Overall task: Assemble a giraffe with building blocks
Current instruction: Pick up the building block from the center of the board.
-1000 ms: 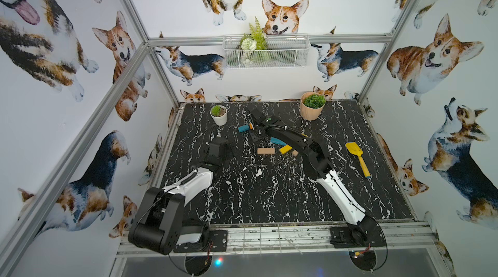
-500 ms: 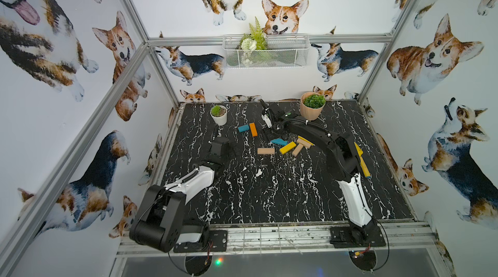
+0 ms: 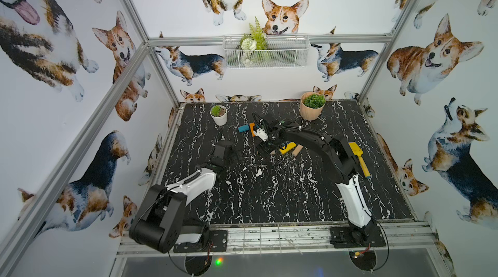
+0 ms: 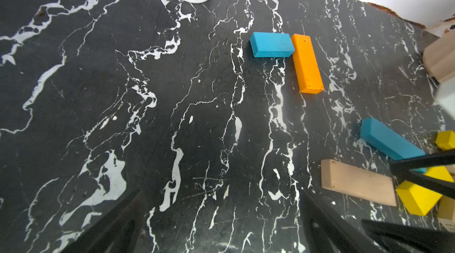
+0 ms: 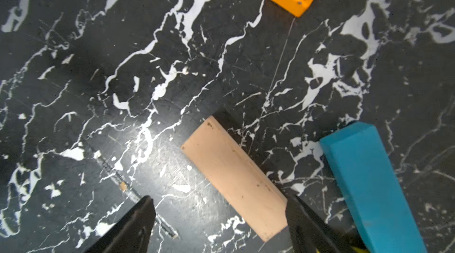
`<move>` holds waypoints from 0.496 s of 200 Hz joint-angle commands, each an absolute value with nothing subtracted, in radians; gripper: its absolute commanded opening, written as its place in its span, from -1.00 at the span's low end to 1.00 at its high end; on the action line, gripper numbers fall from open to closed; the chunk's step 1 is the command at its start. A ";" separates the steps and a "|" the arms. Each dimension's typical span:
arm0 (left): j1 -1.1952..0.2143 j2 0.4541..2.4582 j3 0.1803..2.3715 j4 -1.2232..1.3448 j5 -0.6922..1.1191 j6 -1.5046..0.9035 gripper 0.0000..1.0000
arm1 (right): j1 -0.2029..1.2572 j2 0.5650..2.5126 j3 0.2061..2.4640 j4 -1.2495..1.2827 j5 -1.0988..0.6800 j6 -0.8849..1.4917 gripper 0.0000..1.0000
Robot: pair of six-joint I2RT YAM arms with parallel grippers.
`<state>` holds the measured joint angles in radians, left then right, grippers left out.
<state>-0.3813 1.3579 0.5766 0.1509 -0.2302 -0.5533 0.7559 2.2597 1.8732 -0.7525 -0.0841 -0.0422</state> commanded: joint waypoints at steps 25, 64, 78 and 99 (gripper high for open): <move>-0.382 1.325 0.556 0.214 -0.182 -0.510 1.00 | 0.755 2.332 1.947 -0.843 -0.089 -0.109 0.71; -0.382 1.327 0.544 0.232 -0.177 -0.509 1.00 | 0.759 2.306 1.876 -0.814 -0.072 -0.091 0.44; -0.382 1.336 0.565 0.213 -0.162 -0.507 1.00 | 0.763 2.306 1.860 -0.802 -0.057 -0.088 0.29; -0.382 1.335 0.566 0.222 -0.155 -0.505 1.00 | 0.775 2.317 1.861 -0.808 -0.032 -0.058 -0.04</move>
<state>-0.3824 1.3338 0.5556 0.1982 -0.1776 -0.5152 0.7597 2.3077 1.8702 -0.7822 -0.0528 -0.0772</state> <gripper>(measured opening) 0.999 0.576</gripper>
